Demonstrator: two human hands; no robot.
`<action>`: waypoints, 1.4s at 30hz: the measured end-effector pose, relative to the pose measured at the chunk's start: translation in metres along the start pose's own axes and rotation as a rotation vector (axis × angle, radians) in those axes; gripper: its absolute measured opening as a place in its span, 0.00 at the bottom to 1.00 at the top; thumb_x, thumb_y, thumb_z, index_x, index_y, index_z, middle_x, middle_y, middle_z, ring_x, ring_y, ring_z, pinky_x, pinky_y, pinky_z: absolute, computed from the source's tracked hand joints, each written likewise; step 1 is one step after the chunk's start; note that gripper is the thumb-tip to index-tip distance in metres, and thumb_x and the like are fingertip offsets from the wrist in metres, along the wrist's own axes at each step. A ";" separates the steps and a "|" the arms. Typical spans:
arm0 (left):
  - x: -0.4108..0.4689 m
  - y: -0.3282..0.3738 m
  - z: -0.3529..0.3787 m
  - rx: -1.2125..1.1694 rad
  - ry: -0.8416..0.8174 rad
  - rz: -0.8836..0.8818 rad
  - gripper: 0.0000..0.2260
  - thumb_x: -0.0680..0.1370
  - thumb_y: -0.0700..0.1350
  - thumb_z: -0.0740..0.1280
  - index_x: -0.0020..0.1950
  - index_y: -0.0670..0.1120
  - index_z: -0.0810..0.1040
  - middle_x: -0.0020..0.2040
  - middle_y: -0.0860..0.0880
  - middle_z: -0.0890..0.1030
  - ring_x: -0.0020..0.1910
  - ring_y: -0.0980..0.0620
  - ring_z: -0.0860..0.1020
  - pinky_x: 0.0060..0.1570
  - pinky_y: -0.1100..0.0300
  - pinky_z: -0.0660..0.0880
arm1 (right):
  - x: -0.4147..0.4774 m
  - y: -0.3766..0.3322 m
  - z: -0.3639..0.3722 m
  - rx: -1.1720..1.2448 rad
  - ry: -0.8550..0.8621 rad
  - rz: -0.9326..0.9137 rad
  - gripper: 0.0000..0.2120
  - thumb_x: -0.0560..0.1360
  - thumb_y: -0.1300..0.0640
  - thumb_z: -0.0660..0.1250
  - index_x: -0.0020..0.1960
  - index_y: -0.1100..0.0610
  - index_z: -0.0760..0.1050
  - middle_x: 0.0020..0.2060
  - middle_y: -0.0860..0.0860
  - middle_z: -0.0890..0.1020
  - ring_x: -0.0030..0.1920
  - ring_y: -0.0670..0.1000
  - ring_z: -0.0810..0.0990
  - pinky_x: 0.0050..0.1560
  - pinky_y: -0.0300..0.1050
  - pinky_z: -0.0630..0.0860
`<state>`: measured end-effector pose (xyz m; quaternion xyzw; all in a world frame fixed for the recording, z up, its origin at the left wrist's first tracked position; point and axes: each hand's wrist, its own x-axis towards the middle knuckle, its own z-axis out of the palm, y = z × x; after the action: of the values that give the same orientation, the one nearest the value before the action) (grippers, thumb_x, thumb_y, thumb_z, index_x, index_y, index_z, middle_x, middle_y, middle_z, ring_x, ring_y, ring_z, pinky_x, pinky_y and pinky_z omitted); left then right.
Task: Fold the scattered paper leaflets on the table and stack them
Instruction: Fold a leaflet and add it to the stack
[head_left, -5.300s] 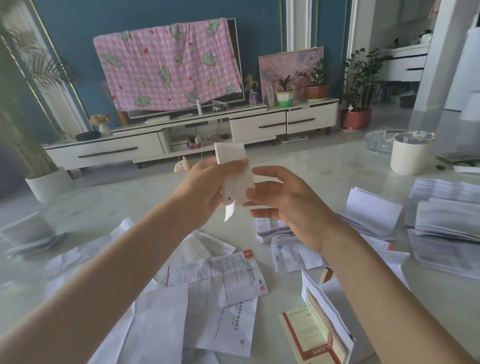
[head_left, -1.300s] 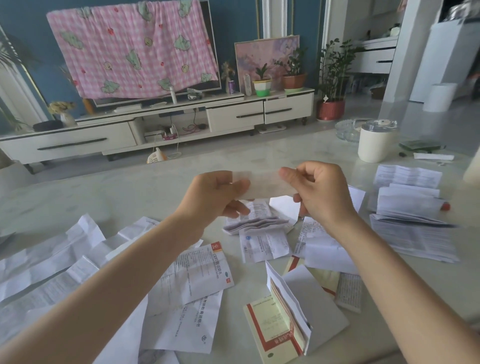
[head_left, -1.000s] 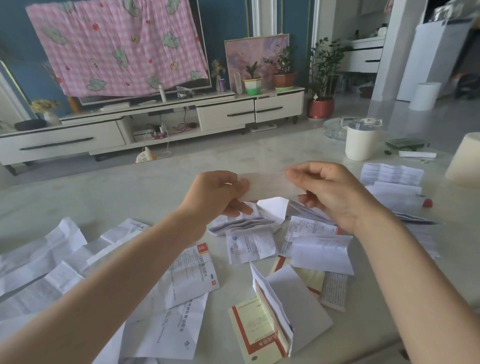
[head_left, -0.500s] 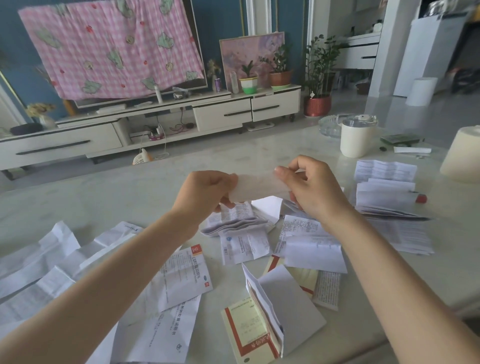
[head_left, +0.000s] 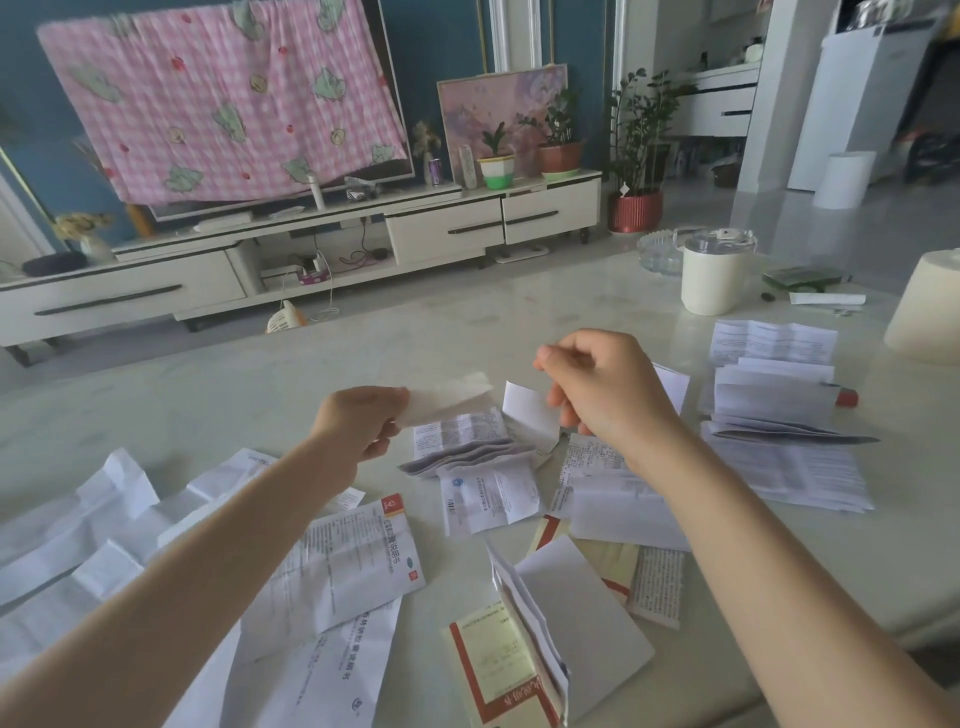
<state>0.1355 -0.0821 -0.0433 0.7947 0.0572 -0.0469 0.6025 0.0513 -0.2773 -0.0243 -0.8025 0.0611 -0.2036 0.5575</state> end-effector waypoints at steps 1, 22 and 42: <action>0.001 -0.003 0.001 0.030 -0.010 -0.009 0.04 0.77 0.43 0.67 0.45 0.43 0.78 0.33 0.47 0.74 0.28 0.54 0.72 0.26 0.67 0.71 | 0.000 -0.001 0.002 -0.016 -0.008 -0.009 0.12 0.78 0.57 0.61 0.44 0.66 0.76 0.25 0.48 0.76 0.19 0.43 0.70 0.22 0.33 0.65; -0.090 -0.065 -0.087 1.102 -0.355 0.377 0.34 0.72 0.62 0.66 0.74 0.56 0.57 0.76 0.58 0.56 0.74 0.57 0.54 0.69 0.63 0.53 | -0.036 -0.039 0.034 -0.003 -0.115 -0.096 0.09 0.77 0.59 0.63 0.43 0.63 0.77 0.25 0.49 0.76 0.24 0.48 0.71 0.22 0.36 0.67; -0.081 -0.023 -0.149 -0.340 0.049 0.448 0.06 0.77 0.43 0.67 0.42 0.50 0.82 0.34 0.56 0.82 0.33 0.60 0.78 0.38 0.68 0.74 | -0.084 -0.084 0.111 0.108 -0.101 -0.236 0.08 0.76 0.58 0.64 0.54 0.50 0.75 0.45 0.43 0.79 0.43 0.37 0.76 0.43 0.29 0.72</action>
<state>0.0532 0.0647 -0.0132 0.6759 -0.0984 0.1171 0.7210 0.0077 -0.1218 -0.0014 -0.7820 -0.0729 -0.2302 0.5746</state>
